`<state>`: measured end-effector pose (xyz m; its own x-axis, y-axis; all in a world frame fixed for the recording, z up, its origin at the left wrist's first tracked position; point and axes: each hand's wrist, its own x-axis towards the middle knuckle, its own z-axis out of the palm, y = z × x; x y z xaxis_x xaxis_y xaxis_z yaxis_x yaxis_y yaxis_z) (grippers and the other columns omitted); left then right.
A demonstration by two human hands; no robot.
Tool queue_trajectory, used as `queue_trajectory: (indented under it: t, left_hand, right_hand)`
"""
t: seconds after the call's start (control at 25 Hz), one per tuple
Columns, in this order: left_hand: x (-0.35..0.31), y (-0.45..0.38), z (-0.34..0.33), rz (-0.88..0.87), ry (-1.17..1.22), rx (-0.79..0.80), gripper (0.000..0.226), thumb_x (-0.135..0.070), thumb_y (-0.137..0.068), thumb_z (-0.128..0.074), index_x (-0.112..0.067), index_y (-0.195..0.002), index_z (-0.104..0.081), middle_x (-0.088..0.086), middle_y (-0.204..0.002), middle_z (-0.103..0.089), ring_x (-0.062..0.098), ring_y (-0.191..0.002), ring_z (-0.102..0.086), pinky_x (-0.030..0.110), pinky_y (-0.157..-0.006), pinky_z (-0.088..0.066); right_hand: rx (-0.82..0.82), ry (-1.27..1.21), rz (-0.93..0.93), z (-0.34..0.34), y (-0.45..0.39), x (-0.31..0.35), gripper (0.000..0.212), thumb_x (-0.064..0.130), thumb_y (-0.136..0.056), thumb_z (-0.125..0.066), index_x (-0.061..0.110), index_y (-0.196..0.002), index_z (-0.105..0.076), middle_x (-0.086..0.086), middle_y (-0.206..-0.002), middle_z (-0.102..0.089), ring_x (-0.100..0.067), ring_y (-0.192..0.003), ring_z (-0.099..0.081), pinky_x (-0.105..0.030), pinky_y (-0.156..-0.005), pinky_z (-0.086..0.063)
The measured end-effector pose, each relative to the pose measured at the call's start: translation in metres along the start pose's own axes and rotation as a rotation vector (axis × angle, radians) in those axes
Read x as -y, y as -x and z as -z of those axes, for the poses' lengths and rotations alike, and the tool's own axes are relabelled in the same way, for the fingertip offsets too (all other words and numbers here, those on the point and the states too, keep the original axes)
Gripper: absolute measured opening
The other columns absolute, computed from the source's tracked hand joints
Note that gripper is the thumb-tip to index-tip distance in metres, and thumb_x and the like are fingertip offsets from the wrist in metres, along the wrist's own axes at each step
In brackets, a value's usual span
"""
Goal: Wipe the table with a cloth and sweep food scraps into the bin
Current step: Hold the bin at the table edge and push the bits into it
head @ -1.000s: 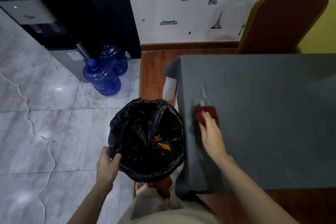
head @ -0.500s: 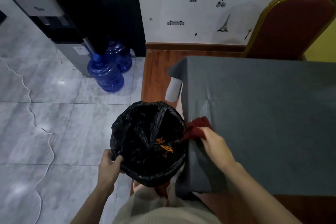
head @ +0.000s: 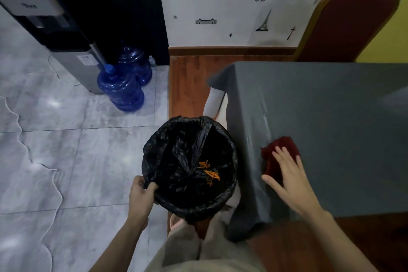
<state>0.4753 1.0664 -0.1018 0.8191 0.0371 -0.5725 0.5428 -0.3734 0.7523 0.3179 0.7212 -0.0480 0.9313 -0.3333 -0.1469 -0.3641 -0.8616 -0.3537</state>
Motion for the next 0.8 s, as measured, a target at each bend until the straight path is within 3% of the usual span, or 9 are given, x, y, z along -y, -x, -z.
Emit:
queue_trajectory:
  t: [0.08,0.16,0.24,0.32,0.48,0.6,0.68,0.8]
  left_hand:
    - [0.008,-0.011,0.006,0.029,0.051,0.000,0.009,0.000,-0.087,-0.052,0.002,-0.092,-0.045,0.020,-0.079,-0.052,0.028,-0.061,-0.050,0.041,-0.055,-0.045]
    - [0.015,-0.018,0.009,0.071,0.088,-0.005,0.009,0.000,-0.088,-0.052,0.002,-0.093,-0.046,0.020,-0.083,-0.053,0.029,-0.065,-0.052,0.042,-0.056,-0.045]
    - [0.020,-0.023,0.011,0.103,0.122,-0.007,0.008,0.001,-0.088,-0.052,-0.001,-0.093,-0.046,0.018,-0.084,-0.052,0.028,-0.068,-0.052,0.040,-0.055,-0.044]
    - [0.027,-0.032,0.011,0.132,0.143,-0.012,0.009,0.001,-0.088,-0.051,-0.004,-0.091,-0.044,0.016,-0.083,-0.050,0.027,-0.068,-0.050,0.038,-0.053,-0.043]
    - [0.053,-0.073,-0.003,0.175,0.139,-0.026,0.011,0.000,-0.088,-0.051,-0.003,-0.096,-0.046,0.018,-0.087,-0.052,0.028,-0.070,-0.052,0.039,-0.054,-0.045]
    - [0.090,-0.125,-0.032,0.189,0.120,-0.006,0.017,0.000,-0.089,-0.050,0.001,-0.105,-0.046,0.020,-0.091,-0.054,0.028,-0.073,-0.054,0.040,-0.057,-0.046]
    - [0.128,-0.171,-0.058,0.195,0.093,0.011,0.013,-0.001,-0.090,-0.050,-0.002,-0.103,-0.047,0.020,-0.092,-0.055,0.028,-0.073,-0.054,0.041,-0.059,-0.047]
    - [0.193,-0.244,-0.100,0.168,0.061,-0.009,0.008,-0.003,-0.089,-0.051,-0.009,-0.091,-0.045,0.018,-0.085,-0.054,0.031,-0.071,-0.054,0.050,-0.060,-0.049]
  right_hand:
    - [-0.038,-0.172,-0.005,-0.015,0.002,0.050,0.066,0.060,-0.092,-0.036,0.016,-0.140,-0.040,0.010,-0.146,-0.034,-0.009,-0.142,-0.023,-0.031,-0.118,-0.011]
    - [0.035,-0.417,-0.059,-0.040,-0.006,0.095,0.062,0.057,-0.093,-0.040,0.019,-0.142,-0.037,0.012,-0.146,-0.032,-0.004,-0.141,-0.023,-0.025,-0.116,-0.017]
    - [0.079,-0.574,-0.155,-0.063,-0.020,0.124,0.064,0.051,-0.093,-0.048,0.020,-0.146,-0.028,0.010,-0.149,-0.028,-0.003,-0.140,-0.020,-0.026,-0.114,-0.020]
    - [0.077,-0.642,-0.284,-0.082,-0.040,0.135,0.064,0.043,-0.092,-0.053,0.016,-0.145,-0.028,0.002,-0.144,-0.034,-0.010,-0.134,-0.028,-0.027,-0.108,-0.026]
    - [0.133,-0.795,-0.469,-0.123,-0.083,0.122,0.049,0.030,-0.094,-0.055,0.012,-0.137,-0.038,0.004,-0.122,-0.047,-0.013,-0.119,-0.045,-0.031,-0.101,-0.038]
    - [0.130,-0.850,-0.604,-0.192,-0.119,0.093,0.056,0.034,-0.093,-0.056,0.013,-0.140,-0.035,0.003,-0.124,-0.054,-0.018,-0.124,-0.047,-0.038,-0.105,-0.040]
    - [0.086,-0.900,-0.722,-0.250,-0.143,0.074,0.055,0.037,-0.092,-0.058,0.014,-0.138,-0.039,0.010,-0.115,-0.056,-0.017,-0.121,-0.049,-0.032,-0.100,-0.040]
    - [0.053,-0.920,-0.852,-0.338,-0.177,0.039,0.059,0.045,-0.089,-0.059,0.017,-0.138,-0.040,0.001,-0.133,-0.050,-0.022,-0.126,-0.045,-0.033,-0.099,-0.038]
